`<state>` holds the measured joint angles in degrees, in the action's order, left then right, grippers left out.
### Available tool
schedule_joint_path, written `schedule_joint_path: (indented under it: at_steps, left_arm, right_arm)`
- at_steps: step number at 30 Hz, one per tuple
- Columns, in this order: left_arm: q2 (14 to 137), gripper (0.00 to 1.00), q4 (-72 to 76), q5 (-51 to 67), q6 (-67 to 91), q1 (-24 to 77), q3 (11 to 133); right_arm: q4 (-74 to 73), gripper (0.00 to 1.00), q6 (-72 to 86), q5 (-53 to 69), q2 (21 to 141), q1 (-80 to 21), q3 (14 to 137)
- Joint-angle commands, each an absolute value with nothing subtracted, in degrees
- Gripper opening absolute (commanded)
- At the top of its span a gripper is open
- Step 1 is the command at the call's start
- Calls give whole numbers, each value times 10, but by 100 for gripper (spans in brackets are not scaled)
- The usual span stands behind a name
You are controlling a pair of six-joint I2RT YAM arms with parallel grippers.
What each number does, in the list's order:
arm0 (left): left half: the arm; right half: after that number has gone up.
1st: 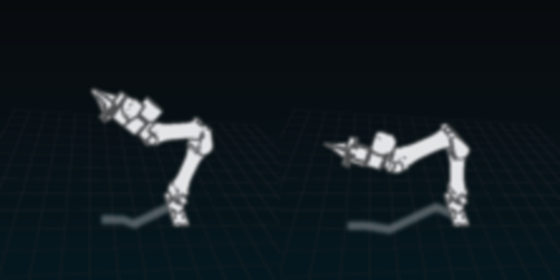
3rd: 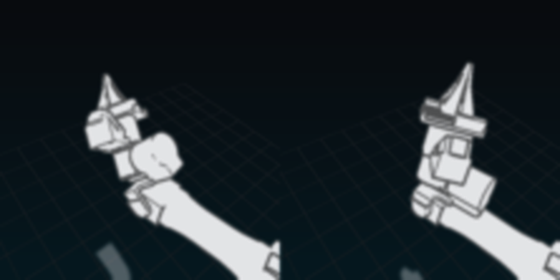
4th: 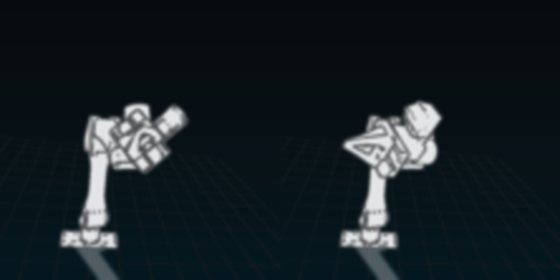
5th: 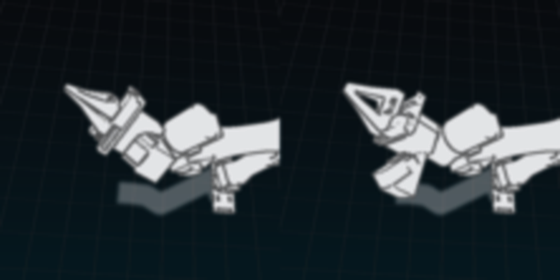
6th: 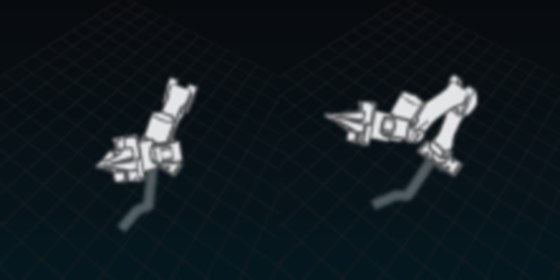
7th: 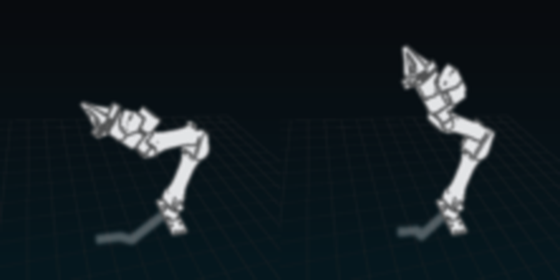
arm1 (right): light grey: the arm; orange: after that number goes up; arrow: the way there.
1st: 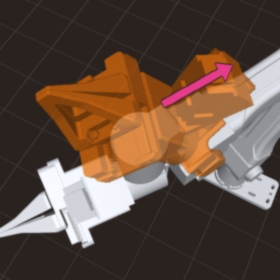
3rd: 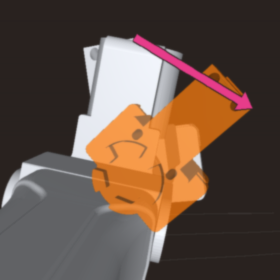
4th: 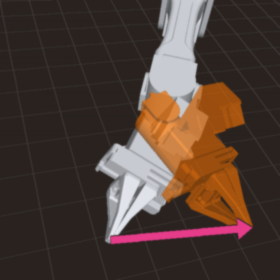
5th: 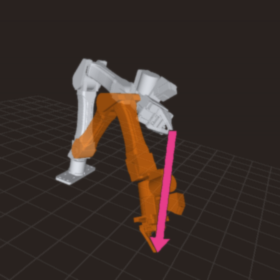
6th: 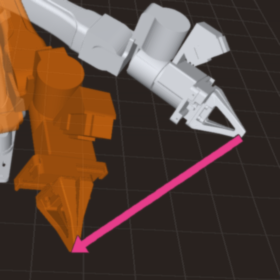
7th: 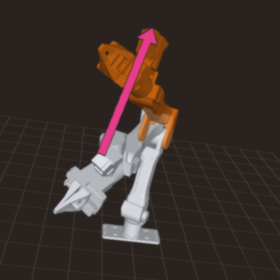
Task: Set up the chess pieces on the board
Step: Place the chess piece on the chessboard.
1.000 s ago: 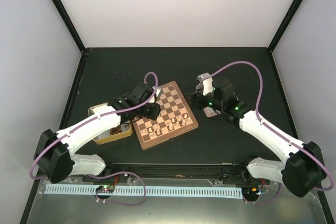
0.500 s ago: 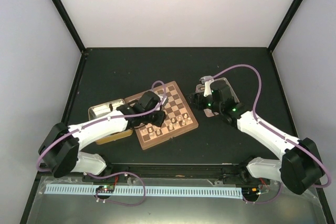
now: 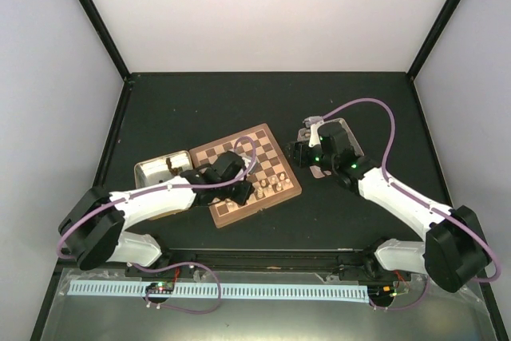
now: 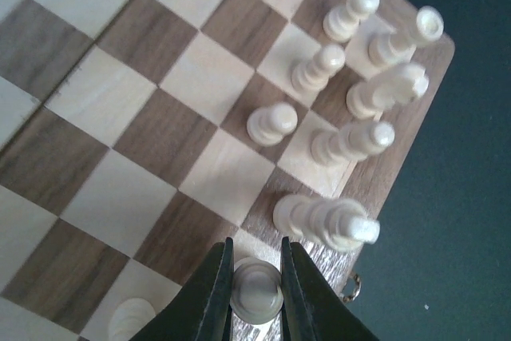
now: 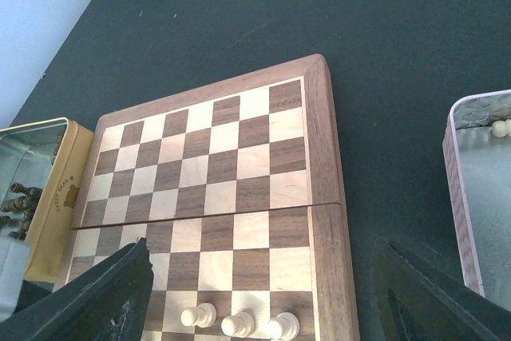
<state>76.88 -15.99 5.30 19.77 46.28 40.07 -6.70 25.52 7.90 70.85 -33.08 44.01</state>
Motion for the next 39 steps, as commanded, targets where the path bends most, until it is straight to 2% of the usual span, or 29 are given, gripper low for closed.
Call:
schedule_joint_path:
  at_steps: [1,8,17,27,31,35,39]
  left_arm:
    - [754,6,-111,70,181,473,374]
    - [744,9,-95,63,174,478,361]
    - [724,31,-103,61,171,482,361]
    - [685,37,-135,43,185,482,386]
    - [668,38,-161,-2,201,480,404]
    - [633,41,-186,-59,227,471,420]
    - [583,50,-206,-114,257,444,425]
  right_arm:
    - [-54,75,256,89,713,-331,444]
    - [-55,75,255,100,718,-331,445]
    - [-57,75,252,106,722,-331,448]
    - [-60,75,257,97,714,-331,449]
    - [-75,75,275,47,699,-331,450]
    - [-131,74,305,-77,696,-325,466]
    - [-168,72,323,-90,722,-271,474]
